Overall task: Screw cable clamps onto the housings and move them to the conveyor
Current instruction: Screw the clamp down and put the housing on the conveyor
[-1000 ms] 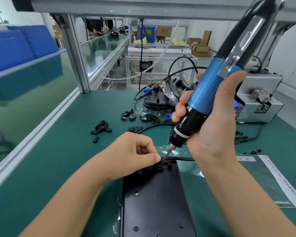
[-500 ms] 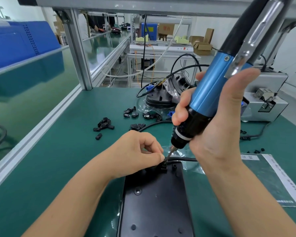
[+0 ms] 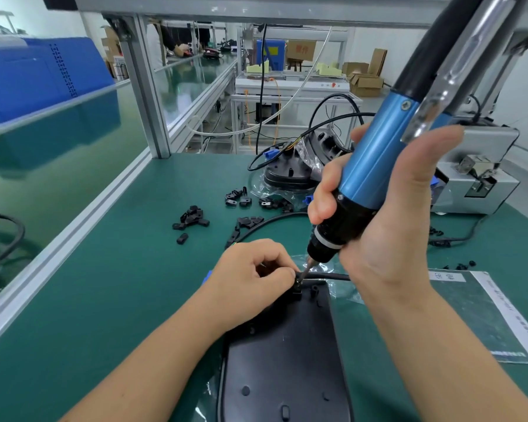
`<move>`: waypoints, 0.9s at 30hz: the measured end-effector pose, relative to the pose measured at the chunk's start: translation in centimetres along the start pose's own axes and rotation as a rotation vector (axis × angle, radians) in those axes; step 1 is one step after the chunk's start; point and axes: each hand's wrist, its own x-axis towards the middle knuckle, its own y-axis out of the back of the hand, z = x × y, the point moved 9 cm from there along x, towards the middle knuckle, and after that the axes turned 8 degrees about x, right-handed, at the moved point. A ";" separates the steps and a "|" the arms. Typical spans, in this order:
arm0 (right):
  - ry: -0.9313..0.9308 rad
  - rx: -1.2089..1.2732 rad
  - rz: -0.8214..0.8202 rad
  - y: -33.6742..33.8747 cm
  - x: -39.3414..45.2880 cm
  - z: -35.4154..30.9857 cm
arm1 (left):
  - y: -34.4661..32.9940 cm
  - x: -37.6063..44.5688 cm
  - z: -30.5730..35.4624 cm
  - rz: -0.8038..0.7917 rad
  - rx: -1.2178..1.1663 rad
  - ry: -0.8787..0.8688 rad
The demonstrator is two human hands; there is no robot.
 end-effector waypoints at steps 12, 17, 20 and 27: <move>-0.049 0.049 -0.066 -0.6 0.2 0.9 | -0.4 0.3 0.0 -0.032 -0.058 -0.037; -0.069 0.048 -0.079 -0.7 0.6 1.2 | -0.3 0.3 0.1 -0.003 -0.044 -0.061; -0.102 0.074 -0.123 -1.1 0.7 1.6 | -0.2 0.3 0.0 0.002 -0.038 -0.053; -0.196 0.229 -0.294 -2.7 0.6 2.6 | -0.3 0.1 -0.2 -0.002 -0.028 -0.001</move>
